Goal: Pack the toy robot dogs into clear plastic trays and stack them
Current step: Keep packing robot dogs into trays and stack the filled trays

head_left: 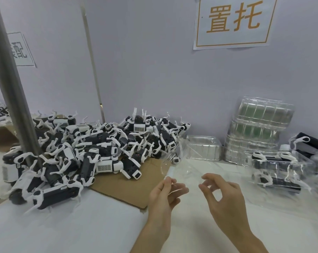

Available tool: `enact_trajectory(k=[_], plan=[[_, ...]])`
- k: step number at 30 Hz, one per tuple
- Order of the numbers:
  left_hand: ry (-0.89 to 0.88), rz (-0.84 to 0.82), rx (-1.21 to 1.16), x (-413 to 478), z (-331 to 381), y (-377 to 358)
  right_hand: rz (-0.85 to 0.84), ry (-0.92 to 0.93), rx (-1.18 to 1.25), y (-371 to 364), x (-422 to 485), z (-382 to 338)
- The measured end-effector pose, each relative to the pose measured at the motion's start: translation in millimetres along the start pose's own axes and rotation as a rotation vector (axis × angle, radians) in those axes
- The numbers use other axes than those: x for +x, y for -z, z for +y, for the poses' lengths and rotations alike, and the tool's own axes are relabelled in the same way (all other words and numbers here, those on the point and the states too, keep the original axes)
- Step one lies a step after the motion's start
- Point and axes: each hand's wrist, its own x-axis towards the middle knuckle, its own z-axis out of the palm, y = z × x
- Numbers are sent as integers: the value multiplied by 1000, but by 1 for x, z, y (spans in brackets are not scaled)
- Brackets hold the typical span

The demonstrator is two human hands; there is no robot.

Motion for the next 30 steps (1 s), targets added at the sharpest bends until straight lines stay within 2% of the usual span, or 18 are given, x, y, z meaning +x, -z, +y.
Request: enact_trajectory(k=[4,6,8,11,14,16,19,21,26,30], plan=[[-62,23,19,0,5,-1,-8,-21,23,7,-2,-2],[-222,148,50,2,7,2,-43,-46,49,9,-3,1],[-387,340,113,10,15,9,-99,-57,52,11,-5,5],[-485,531,288,31,35,24,-193,-55,-17,13,-8,8],[-533,625,738,57,55,44,-246,-40,-112,14,-9,9],[-518,575,1033,73,67,57,-292,-37,-160,13,-10,10],[-396,439,1182,92,80,70,-332,-35,-191,10,-11,13],[-375,410,1271,100,84,76,-348,-34,-193,8,-11,13],[-450,455,1246,116,87,84,-351,-28,-203,8,-12,14],[-490,407,1287,123,87,93,-349,-32,-225,10,-12,13]])
